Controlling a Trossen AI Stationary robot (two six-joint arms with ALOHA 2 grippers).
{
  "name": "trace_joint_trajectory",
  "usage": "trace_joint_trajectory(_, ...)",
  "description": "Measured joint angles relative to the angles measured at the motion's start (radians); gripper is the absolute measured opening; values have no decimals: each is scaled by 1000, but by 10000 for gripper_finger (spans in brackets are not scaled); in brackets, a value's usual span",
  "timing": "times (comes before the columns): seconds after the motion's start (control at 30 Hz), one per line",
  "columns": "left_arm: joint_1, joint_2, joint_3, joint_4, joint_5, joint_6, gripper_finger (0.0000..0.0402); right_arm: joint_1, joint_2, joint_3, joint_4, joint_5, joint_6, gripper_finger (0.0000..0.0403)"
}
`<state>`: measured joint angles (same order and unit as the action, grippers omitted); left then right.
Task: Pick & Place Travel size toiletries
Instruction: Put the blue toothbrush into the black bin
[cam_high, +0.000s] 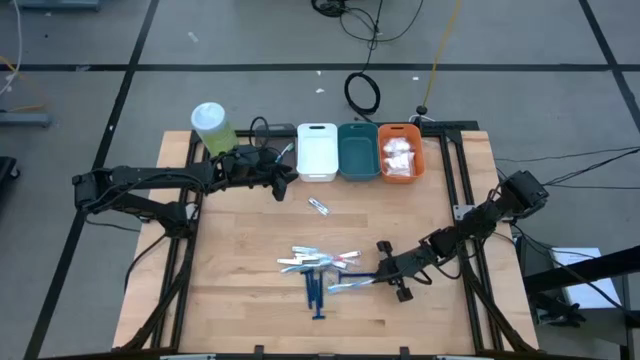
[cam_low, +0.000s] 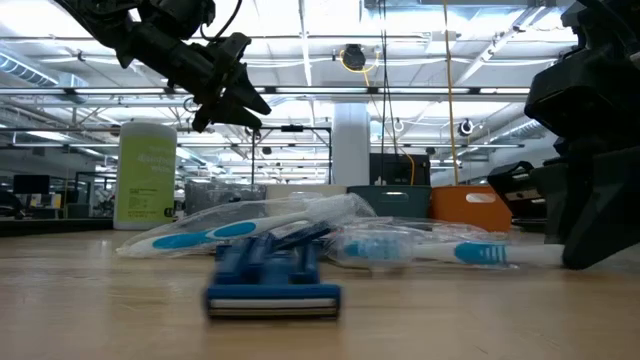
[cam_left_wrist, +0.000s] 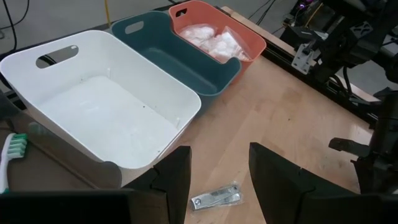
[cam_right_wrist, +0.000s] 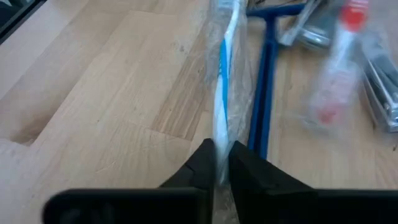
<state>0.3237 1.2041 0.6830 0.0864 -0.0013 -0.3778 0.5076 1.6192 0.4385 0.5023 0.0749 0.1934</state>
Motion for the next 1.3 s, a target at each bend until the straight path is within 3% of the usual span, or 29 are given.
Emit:
trace_joint_trajectory(0.23,0,0,0,0,0,-2,157,1,-64,-4,-26,-7,-27,16)
trace_joint_trajectory(0.57,0,0,0,0,0,13,157,-4,-409,-6,-111,-23,-131,15)
trace_joint_trajectory(0.73,-3,0,0,44,0,85,157,-57,-551,-5,-99,131,-357,15)
trace_joint_trajectory(0.83,-15,0,0,97,0,142,157,-118,-592,-15,22,239,-495,15)
trace_joint_trajectory(1.0,-59,37,-1,260,0,208,157,-259,-584,-63,376,142,-643,15)
trace_joint_trajectory(1.17,-131,139,-1,478,10,231,157,-385,-504,-95,605,-21,-552,15)
trace_joint_trajectory(1.3,-195,248,-1,707,90,329,157,-424,-389,-97,684,-25,-474,15)
